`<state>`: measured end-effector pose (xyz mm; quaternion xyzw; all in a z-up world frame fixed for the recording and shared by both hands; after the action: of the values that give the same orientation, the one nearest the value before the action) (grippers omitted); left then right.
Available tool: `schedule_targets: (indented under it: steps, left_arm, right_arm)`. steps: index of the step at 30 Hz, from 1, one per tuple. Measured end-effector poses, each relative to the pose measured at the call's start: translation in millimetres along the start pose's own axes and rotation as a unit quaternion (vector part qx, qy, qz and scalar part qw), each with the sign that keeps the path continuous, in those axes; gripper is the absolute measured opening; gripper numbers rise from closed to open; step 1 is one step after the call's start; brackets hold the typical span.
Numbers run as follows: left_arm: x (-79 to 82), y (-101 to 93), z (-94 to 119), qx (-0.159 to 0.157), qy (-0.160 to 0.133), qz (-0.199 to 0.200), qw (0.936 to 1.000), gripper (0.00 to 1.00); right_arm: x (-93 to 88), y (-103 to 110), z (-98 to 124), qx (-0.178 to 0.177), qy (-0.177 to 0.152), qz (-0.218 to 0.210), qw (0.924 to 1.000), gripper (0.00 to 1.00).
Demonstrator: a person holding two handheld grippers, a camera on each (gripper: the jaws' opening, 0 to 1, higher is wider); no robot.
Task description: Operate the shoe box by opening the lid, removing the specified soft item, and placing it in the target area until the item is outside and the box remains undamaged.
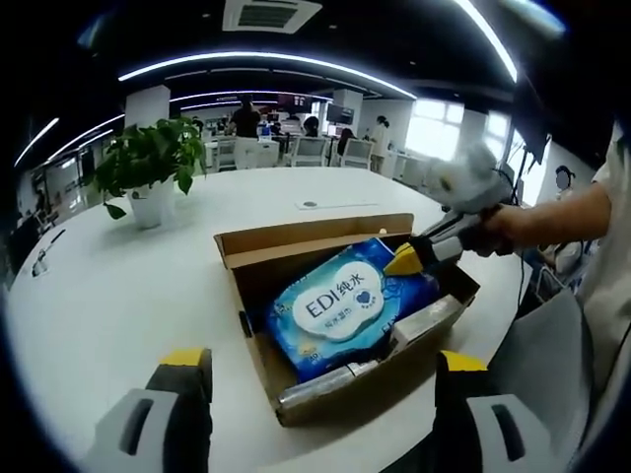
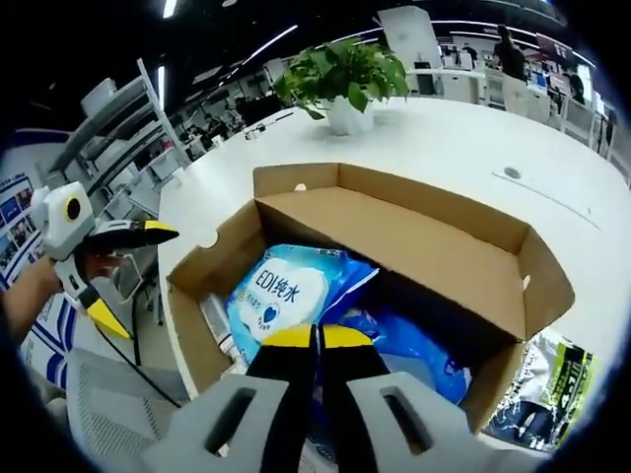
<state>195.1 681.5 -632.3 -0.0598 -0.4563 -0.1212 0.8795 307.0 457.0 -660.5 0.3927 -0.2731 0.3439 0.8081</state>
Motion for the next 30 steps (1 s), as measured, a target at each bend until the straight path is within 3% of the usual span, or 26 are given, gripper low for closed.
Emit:
schedule_targets:
  steps: [9,22,30]
  left_arm:
    - [6.9,-5.1,-8,0.002,0.003,-0.011,0.9999,0.87]
    - [22.4,-16.9,-36,-0.011,0.012,-0.022,0.9996,0.7]
    - [25.9,-24.8,-59,-0.026,0.036,-0.042,0.9981,0.57]
  right_arm:
    - [-9.1,-6,17,-0.019,-0.007,-0.013,0.9997,0.0]
    - [-12.1,-8,43,-0.055,0.011,0.014,0.9983,0.0]
    - [-15.2,-12,56,-0.078,0.026,0.039,0.9959,0.0]
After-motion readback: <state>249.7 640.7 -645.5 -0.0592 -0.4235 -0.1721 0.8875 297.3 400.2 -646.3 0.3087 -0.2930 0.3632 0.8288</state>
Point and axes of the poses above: the point that each gripper's makers call its tool centre point, and the gripper's own axes: z roughly backward along the fingers, y roughly to its left, x roughly out of its top, the point moved 8 cm from there along z, roughly backward along the fingers, and after that the axes turned 14 degrees about x, right-handed, at the moved point
